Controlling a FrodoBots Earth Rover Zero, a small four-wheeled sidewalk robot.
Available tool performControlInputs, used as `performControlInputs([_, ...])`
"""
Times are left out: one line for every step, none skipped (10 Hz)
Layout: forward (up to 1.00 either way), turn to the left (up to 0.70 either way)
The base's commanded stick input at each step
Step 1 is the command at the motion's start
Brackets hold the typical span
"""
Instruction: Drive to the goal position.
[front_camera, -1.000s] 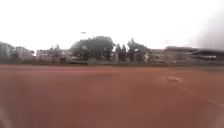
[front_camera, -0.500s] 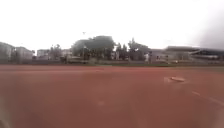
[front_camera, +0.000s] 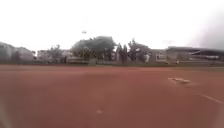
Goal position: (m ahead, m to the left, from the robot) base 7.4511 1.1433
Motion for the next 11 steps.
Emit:
performControlInputs([0.7,0.0])
performControlInputs([0.7,0.0])
performControlInputs([0.7,0.0])
performControlInputs([0.7,0.0])
performControlInputs([0.7,0.0])
performControlInputs([0.7,0.0])
performControlInputs([0.7,0.0])
performControlInputs([0.7,0.0])
performControlInputs([0.7,0.0])
performControlInputs([0.7,0.0])
performControlInputs([0.7,-0.03])
